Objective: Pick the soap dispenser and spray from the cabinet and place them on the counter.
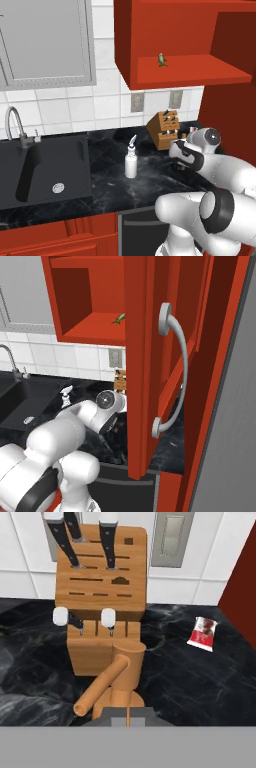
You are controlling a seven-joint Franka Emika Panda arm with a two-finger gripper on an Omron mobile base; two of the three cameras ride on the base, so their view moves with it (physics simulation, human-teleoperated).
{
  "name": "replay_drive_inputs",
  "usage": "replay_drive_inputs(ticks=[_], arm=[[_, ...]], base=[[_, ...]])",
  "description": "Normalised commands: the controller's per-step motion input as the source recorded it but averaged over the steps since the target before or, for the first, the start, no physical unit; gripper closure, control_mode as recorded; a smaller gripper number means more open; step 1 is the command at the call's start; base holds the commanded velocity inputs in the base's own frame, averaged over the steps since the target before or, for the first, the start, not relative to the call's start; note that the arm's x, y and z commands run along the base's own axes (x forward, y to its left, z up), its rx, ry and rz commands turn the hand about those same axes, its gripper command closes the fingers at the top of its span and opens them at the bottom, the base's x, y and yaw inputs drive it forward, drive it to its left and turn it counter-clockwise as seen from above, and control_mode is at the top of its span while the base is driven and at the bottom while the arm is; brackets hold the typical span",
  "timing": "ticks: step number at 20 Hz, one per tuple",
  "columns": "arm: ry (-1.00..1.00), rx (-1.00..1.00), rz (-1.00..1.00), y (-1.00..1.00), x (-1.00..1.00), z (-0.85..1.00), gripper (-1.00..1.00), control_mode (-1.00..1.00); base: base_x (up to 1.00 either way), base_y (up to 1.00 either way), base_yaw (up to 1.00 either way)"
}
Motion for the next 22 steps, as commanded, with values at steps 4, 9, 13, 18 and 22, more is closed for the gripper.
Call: replay_drive_inputs(ticks=[4, 9, 13, 18, 22], arm=[[0.0, 0.0, 0.0, 0.0, 0.05, -0.1, 1.0, -1.0], [0.0, 0.0, 0.0, 0.0, 0.0, -0.04, 1.0, -1.0], [0.0, 0.0, 0.0, 0.03, 0.0, 0.0, 1.0, -1.0], [0.0, 0.0, 0.0, 0.11, 0.0, 0.0, -1.0, -1.0], [0.0, 0.0, 0.0, 0.06, -0.05, 0.0, -1.0, -1.0]], base=[[0.0, 0.0, 0.0], [0.0, 0.0, 0.0], [0.0, 0.0, 0.0], [0.0, 0.0, 0.0], [0.0, 0.0, 0.0]])
